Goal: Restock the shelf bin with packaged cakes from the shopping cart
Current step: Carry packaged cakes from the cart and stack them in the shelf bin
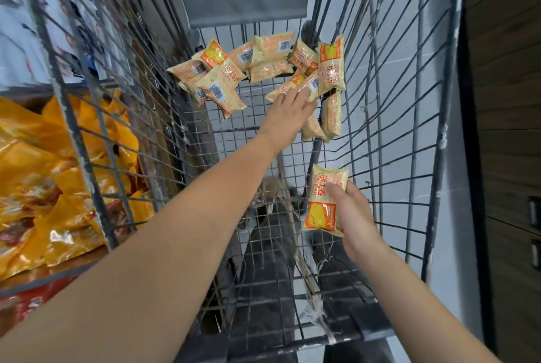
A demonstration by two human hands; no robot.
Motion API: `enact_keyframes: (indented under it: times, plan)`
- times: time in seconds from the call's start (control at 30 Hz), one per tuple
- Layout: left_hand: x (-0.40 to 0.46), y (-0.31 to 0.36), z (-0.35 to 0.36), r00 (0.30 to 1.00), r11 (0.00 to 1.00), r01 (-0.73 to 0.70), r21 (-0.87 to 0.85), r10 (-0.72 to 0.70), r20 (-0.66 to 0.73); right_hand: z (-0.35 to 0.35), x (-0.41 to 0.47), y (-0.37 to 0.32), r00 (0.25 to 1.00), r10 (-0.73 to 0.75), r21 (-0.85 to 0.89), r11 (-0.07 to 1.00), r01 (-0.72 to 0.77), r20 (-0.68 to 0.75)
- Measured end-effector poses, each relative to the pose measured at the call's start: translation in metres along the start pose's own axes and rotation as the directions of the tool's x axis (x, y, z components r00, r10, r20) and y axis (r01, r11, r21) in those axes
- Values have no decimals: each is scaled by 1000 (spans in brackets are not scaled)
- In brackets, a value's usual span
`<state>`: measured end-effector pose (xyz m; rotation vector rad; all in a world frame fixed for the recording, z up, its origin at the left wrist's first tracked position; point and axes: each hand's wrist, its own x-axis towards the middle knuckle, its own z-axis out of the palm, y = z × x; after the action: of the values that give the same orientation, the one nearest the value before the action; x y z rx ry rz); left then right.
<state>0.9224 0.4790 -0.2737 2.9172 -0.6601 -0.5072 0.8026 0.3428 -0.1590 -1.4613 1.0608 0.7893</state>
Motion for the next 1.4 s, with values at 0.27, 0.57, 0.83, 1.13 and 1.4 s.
enact_keyframes:
  times: [0.27,0.57,0.83,1.13,1.4]
  plan:
    - [-11,13,6,913,795,405,-452,-382,145,-2,-1,5,1000,1,-14,1000,-1,-6]
    - [-38,11,11,471,-198,599,-776,-697,541,0,-6,3,1000,-3,-31,1000,3,0]
    - [-104,39,-44,624,-421,387,-820,-535,569,1,-21,-8,998,-51,22,998,52,-22]
    - [-152,48,-106,778,-355,457,-815,-285,560,-12,-38,-27,999,-43,2,999,43,31]
    - [-165,3,-139,850,81,489,-869,179,495,-14,-38,-44,971,-94,-162,978,131,219]
